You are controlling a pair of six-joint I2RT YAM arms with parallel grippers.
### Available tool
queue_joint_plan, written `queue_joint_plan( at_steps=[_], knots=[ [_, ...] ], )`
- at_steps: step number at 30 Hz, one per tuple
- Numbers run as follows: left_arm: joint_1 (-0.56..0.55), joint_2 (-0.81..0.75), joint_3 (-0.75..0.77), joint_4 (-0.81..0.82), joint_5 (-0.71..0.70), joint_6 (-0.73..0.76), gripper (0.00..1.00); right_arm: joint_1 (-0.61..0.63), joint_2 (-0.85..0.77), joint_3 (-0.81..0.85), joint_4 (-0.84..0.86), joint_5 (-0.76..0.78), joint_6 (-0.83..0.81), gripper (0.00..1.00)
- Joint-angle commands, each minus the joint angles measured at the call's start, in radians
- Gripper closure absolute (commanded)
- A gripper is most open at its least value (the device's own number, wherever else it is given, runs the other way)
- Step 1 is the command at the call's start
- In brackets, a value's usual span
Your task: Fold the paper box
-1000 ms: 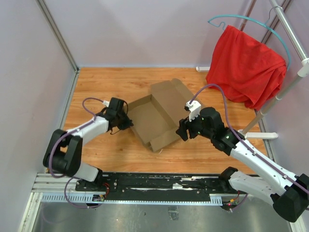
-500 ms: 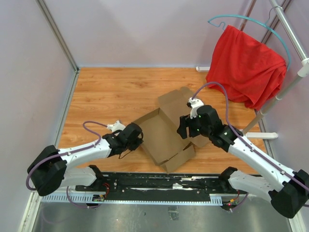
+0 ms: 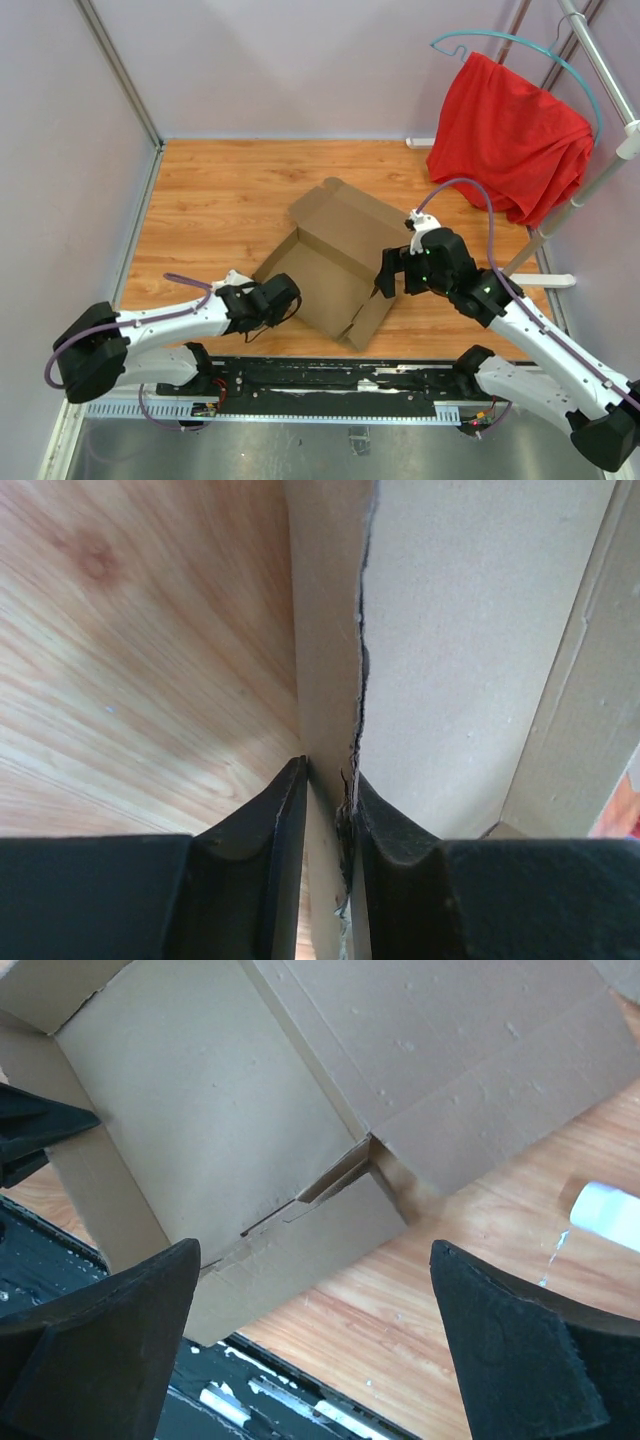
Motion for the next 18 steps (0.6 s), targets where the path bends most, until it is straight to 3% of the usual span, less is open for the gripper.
queue_joint_plan(
  at_steps=[1, 7, 18],
  knots=[
    [-0.013, 0.123, 0.178, -0.151, 0.017, 0.001, 0.73, 0.012, -0.054, -0.030, -0.073, 0.010, 0.098, 0.02],
    [-0.059, 0.247, 0.290, -0.265, 0.047, 0.004, 0.72, 0.013, -0.137, -0.111, -0.102, 0.021, 0.221, 0.02],
    [-0.103, 0.127, 0.195, -0.238, 0.022, -0.043, 0.68, 0.013, -0.222, -0.239, -0.072, 0.038, 0.334, 0.02]
  ],
)
